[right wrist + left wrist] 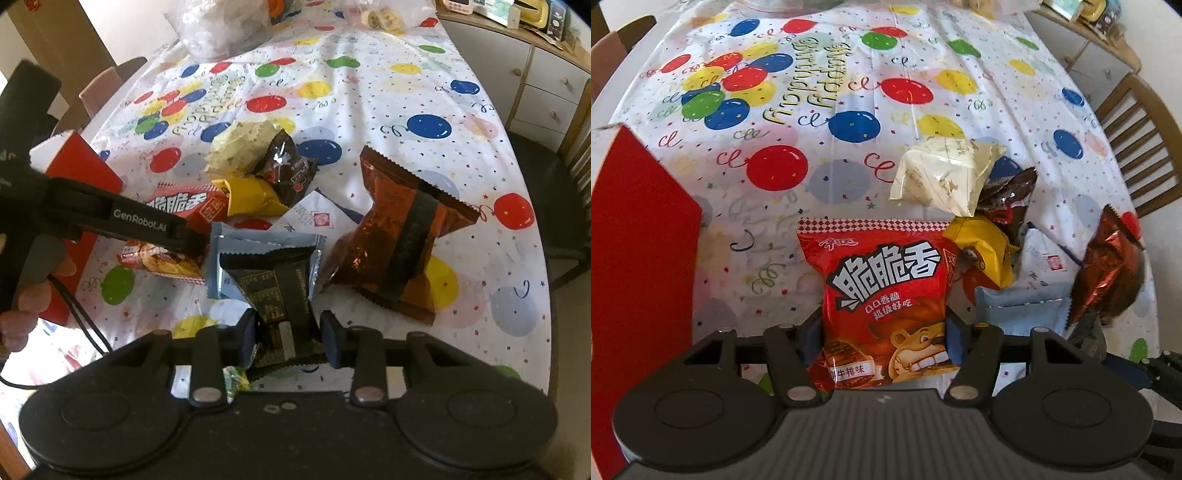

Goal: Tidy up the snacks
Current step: 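Grasp the red chip bag with the left tool while the right tool grasps the dark chocolate packet, then carry the red chip bag and dark chocolate packet into the box and release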

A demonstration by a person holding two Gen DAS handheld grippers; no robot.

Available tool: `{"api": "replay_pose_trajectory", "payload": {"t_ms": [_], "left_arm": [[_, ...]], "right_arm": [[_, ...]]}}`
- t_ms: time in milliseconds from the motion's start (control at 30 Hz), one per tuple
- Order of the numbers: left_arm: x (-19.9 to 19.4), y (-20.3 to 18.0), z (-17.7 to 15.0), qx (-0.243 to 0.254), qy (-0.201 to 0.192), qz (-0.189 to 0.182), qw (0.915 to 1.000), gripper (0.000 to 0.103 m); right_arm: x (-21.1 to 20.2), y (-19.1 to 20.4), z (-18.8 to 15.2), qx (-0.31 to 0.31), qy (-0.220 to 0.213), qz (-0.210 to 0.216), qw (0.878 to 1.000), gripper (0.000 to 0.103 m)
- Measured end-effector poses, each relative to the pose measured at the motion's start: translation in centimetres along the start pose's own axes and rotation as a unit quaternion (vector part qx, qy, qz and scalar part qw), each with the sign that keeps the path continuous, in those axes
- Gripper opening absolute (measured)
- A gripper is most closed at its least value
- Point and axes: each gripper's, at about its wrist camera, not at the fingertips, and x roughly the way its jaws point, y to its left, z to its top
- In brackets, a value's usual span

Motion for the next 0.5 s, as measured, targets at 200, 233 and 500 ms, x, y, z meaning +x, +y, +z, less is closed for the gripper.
{"api": "replay_pose_trajectory", "payload": {"t_ms": [200, 233, 500], "left_arm": [[-2.9, 0.6, -1.2, 0.002, -0.022, -0.009, 0.9997, 0.062], [-3.4, 0.8, -1.4, 0.003, -0.025, -0.009, 0.9996, 0.062], [-8.8, 1.8, -3.4, 0.018, -0.057, -0.029, 0.9978, 0.062]], "right_arm": [[-2.0, 0.5, -0.3, 0.012, -0.016, 0.004, 1.000, 0.035], [-2.4, 0.6, -0.3, 0.014, -0.019, 0.006, 1.000, 0.035], [-5.8, 2.7, -0.8, 0.022, -0.038, 0.004, 0.999, 0.035]]}}
